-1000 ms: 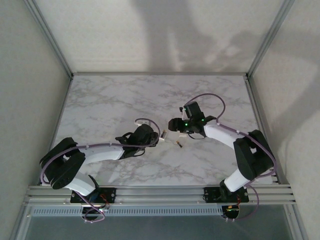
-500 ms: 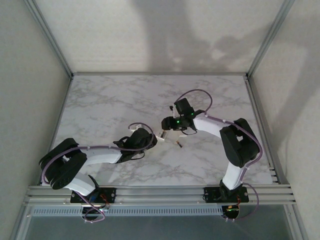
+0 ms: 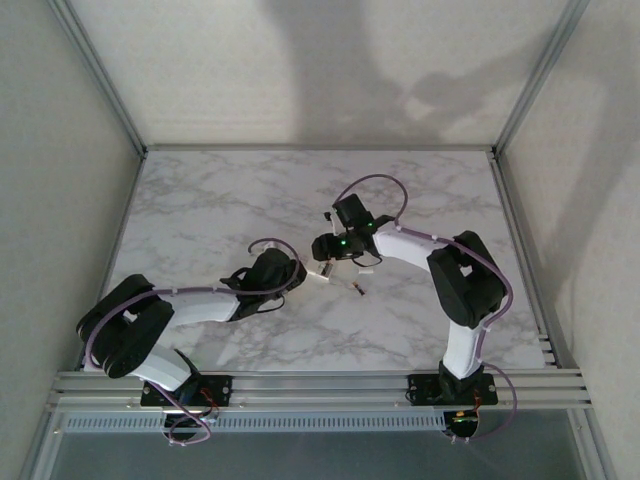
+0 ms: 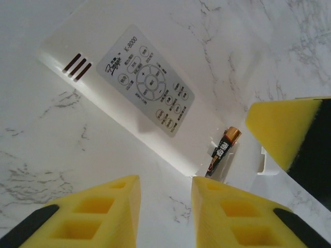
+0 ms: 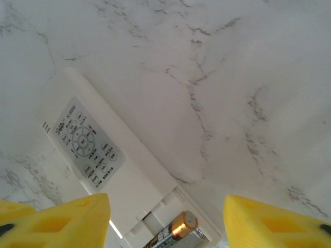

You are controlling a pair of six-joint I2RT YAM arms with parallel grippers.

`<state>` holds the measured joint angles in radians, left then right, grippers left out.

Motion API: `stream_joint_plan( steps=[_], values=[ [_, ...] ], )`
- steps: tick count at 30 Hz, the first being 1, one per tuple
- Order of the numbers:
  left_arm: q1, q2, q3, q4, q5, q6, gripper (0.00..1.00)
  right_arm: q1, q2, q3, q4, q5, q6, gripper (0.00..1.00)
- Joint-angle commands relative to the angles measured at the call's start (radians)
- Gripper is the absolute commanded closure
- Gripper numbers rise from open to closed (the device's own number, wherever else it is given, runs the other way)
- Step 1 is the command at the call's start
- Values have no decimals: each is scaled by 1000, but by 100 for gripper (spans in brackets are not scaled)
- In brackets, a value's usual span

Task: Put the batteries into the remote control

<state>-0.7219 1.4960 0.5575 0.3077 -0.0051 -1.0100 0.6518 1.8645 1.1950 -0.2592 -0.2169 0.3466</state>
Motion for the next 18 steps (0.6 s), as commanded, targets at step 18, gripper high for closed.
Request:
stream_joint_plan(
  steps=[18],
  values=[
    [25,56,-11,33,35,-21,68,59,33,60,-80,151,-110,49]
  ],
)
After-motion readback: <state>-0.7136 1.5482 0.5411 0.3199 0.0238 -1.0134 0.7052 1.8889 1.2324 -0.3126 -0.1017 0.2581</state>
